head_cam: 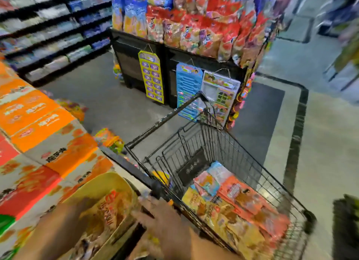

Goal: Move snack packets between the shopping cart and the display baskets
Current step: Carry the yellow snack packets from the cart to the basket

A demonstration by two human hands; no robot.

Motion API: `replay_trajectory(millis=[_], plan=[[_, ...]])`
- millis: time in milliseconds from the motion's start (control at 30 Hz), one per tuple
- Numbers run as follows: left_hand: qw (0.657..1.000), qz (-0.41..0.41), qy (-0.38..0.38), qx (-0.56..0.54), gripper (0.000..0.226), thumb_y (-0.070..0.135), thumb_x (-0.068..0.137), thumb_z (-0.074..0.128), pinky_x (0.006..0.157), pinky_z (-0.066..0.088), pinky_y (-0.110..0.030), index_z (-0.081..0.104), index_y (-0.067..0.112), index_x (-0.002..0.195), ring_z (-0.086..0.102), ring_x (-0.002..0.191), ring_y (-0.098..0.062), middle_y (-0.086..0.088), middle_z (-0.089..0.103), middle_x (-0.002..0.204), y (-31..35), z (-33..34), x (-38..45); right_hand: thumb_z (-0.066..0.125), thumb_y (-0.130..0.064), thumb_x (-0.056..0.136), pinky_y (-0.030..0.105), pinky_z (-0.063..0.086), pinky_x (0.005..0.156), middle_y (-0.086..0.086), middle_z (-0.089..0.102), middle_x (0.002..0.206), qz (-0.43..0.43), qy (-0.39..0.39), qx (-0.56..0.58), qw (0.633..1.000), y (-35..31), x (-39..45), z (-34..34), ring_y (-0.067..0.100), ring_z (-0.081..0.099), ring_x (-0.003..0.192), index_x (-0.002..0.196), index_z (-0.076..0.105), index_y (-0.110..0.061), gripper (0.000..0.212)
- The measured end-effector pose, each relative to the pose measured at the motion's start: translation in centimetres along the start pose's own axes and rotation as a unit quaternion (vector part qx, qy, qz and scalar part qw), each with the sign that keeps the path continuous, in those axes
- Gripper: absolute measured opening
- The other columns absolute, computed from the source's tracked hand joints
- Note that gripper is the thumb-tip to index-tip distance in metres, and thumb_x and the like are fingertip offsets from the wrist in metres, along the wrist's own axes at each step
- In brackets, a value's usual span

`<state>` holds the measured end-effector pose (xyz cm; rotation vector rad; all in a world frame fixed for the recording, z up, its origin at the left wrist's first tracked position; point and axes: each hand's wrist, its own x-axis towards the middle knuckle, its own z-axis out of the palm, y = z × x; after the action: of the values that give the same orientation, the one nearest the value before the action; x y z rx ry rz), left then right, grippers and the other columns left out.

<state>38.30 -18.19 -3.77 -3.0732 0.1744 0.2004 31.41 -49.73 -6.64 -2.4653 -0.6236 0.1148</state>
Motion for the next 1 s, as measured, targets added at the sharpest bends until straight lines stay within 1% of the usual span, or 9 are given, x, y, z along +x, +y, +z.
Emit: replay_trajectory(millis=[33,67,167,233,333,467,667,833,1000], plan=[[0.999,-0.003,0.019,-0.047,0.048,0.028,0.073,0.087,0.077,0.06,-0.046,0.071,0.037,0.118,0.072,0.098,-0.034,-0.002,0.075,0.114,0.8,-0.3,0.3,0.074,-0.032,0.094,0.037,0.047,0.115,-0.003,0.062,0.148,-0.021,0.096,0.026,0.995,1.7,-0.9,-0.4,0.027,0.05,0.145,0.141,0.067,-0.03,0.048],[0.991,-0.029,0.074,-0.106,0.04,0.028,0.076,0.085,0.076,0.057,-0.048,0.07,0.032,0.112,0.07,0.095,-0.036,-0.006,0.075,0.107,2.5,-1.0,0.5,0.069,-0.032,0.098,0.037,0.05,0.111,0.003,0.06,0.151,0.003,0.089,0.093,0.992,3.7,-2.2,-1.2,0.026,0.056,0.14,0.141,0.067,-0.025,0.044],[0.976,-0.002,0.141,-0.165,0.018,0.046,0.09,0.065,0.072,0.046,-0.038,0.063,0.036,0.104,0.06,0.094,-0.02,0.009,0.066,0.097,10.3,-4.2,1.3,0.058,-0.031,0.105,0.03,0.023,0.125,-0.003,0.021,0.174,0.12,0.035,0.146,0.981,10.2,-7.3,-3.5,0.019,0.021,0.16,0.163,0.03,-0.028,0.065],[0.961,0.054,0.109,-0.248,0.014,0.041,0.093,0.069,0.071,0.044,-0.033,0.06,0.04,0.103,0.058,0.092,-0.008,0.021,0.063,0.099,16.4,-5.4,1.8,0.066,-0.03,0.101,0.032,0.023,0.126,-0.007,0.017,0.174,0.199,0.042,0.176,0.963,14.7,-10.9,-3.7,0.014,0.016,0.16,0.164,0.019,-0.031,0.079],[0.929,0.107,0.033,-0.354,0.022,0.055,0.093,0.064,0.078,0.048,-0.034,0.062,0.044,0.112,0.059,0.1,-0.005,0.023,0.062,0.11,25.1,-4.0,2.9,0.066,-0.052,0.092,0.037,0.038,0.121,-0.006,0.035,0.163,0.289,0.062,0.1,0.95,20.1,-15.1,-4.5,0.012,0.035,0.145,0.16,0.034,-0.035,0.077],[0.927,0.205,-0.071,-0.306,0.052,0.067,0.09,0.044,0.098,0.039,-0.029,0.06,0.037,0.129,0.051,0.115,-0.003,0.017,0.057,0.123,35.1,0.2,5.1,0.063,-0.059,0.093,0.04,0.041,0.118,0.0,0.04,0.161,0.375,0.041,0.097,0.921,24.2,-20.1,-4.8,0.023,0.044,0.143,0.16,0.039,-0.027,0.078],[0.909,0.282,-0.224,-0.207,0.069,0.068,0.087,0.036,0.099,0.048,-0.038,0.061,0.021,0.132,0.06,0.119,-0.027,-0.007,0.066,0.124,44.9,9.6,7.8,0.057,-0.058,0.092,0.04,0.04,0.116,0.008,0.047,0.154,0.506,0.023,0.147,0.85,27.9,-25.3,-2.3,0.03,0.045,0.142,0.157,0.041,-0.022,0.076],[0.888,0.294,-0.329,-0.131,0.037,0.041,0.094,0.057,0.095,0.047,-0.042,0.062,0.017,0.122,0.057,0.117,-0.035,-0.014,0.064,0.121,47.7,18.1,10.0,0.067,-0.046,0.094,0.039,0.042,0.114,0.012,0.044,0.155,0.583,-0.006,0.206,0.786,30.9,-27.3,1.9,0.032,0.047,0.14,0.155,0.045,-0.016,0.071],[0.879,0.285,-0.38,-0.037,0.022,0.02,0.087,0.058,0.089,0.052,-0.041,0.061,0.021,0.109,0.058,0.11,-0.033,-0.008,0.063,0.112,46.9,25.0,13.4,0.063,-0.038,0.089,0.042,0.056,0.093,0.006,0.066,0.127,0.62,-0.027,0.276,0.734,33.1,-27.3,5.5,0.029,0.066,0.113,0.133,0.057,-0.021,0.047]])
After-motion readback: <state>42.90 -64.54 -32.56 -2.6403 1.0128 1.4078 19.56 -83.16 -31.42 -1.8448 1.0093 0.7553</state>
